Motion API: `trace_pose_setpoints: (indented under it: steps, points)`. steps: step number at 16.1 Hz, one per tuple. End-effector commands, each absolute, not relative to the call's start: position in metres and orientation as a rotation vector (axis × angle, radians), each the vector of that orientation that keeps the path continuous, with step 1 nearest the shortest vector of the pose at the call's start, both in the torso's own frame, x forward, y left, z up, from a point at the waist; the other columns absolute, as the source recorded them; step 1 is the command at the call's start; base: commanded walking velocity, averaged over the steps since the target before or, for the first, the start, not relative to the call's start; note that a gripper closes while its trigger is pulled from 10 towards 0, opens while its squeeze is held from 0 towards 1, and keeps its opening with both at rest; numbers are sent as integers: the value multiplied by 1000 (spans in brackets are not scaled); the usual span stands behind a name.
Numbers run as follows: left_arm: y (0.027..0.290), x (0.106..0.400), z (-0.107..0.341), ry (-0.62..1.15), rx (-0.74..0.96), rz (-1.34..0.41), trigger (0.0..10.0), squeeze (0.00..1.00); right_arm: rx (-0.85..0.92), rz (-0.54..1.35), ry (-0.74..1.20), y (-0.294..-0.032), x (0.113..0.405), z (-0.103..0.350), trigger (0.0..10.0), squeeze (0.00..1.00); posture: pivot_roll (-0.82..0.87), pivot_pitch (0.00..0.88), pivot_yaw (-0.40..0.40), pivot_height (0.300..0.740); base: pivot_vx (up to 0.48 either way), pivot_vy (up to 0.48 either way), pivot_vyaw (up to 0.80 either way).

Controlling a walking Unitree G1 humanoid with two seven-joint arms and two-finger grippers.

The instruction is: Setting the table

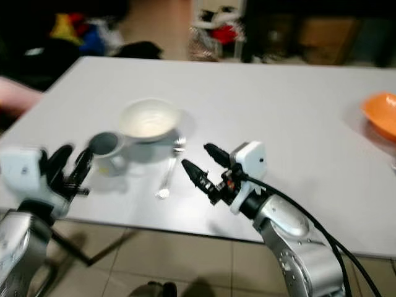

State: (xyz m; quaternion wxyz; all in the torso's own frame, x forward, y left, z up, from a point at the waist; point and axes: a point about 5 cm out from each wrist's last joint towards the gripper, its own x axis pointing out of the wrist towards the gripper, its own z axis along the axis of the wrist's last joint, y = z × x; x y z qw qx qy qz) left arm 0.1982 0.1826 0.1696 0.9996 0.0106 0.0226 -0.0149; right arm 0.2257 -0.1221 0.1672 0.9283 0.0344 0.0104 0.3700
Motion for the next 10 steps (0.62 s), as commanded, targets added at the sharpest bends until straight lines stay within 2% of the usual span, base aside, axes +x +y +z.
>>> trace_pose_setpoints:
  steps: [1,4,7,10]
  points:
    - [182,195,170,44,90,-20,10000,0,68,763,12,-119,227,168,10000,0,-48,0,42,740,0,0,800]
    - [176,192,157,100,79,8,10000,0,43,720,61,-121,234,154,10000,0,-39,0,28,740,0,0,800]
    - [181,187,152,80,121,49,10000,0,39,656,97,-129,236,144,10000,0,-31,0,31,740,0,0,800]
    - [180,190,152,66,128,46,10000,0,53,682,90,-122,230,145,10000,0,-35,0,40,740,0,0,800]
